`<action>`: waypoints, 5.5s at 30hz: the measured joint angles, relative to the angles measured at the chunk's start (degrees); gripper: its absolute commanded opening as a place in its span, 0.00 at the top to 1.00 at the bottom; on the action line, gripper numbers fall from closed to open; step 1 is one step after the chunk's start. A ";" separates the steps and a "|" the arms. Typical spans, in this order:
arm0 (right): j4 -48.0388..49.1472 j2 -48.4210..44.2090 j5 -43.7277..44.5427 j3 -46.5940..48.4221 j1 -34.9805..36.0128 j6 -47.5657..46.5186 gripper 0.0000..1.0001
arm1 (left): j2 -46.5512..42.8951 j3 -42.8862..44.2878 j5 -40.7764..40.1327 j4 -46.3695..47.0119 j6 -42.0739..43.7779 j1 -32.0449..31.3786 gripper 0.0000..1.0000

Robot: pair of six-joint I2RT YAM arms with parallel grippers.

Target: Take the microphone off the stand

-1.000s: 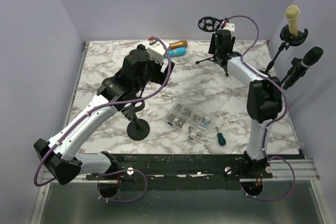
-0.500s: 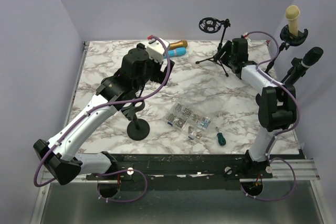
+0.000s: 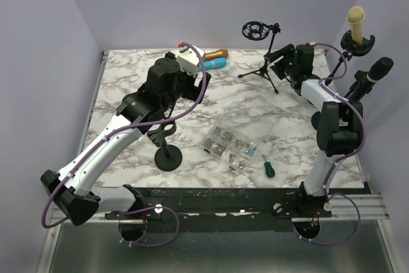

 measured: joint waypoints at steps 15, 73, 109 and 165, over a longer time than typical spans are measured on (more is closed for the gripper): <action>3.48 3.43 -1.29 3.21 0.13 5.62 0.45 | 2.01 0.44 2.21 -0.31 -1.33 1.16 0.06; -6.34 6.99 6.38 10.93 0.76 -7.48 1.00 | 2.47 0.85 4.15 -0.37 -2.73 3.04 0.06; -28.02 6.86 25.90 25.07 7.39 -29.09 0.39 | 2.73 1.11 4.74 -0.44 -2.84 3.28 0.06; -20.26 -0.52 27.02 26.10 6.95 -27.47 0.35 | 2.73 1.73 5.03 -0.66 -3.06 3.28 0.06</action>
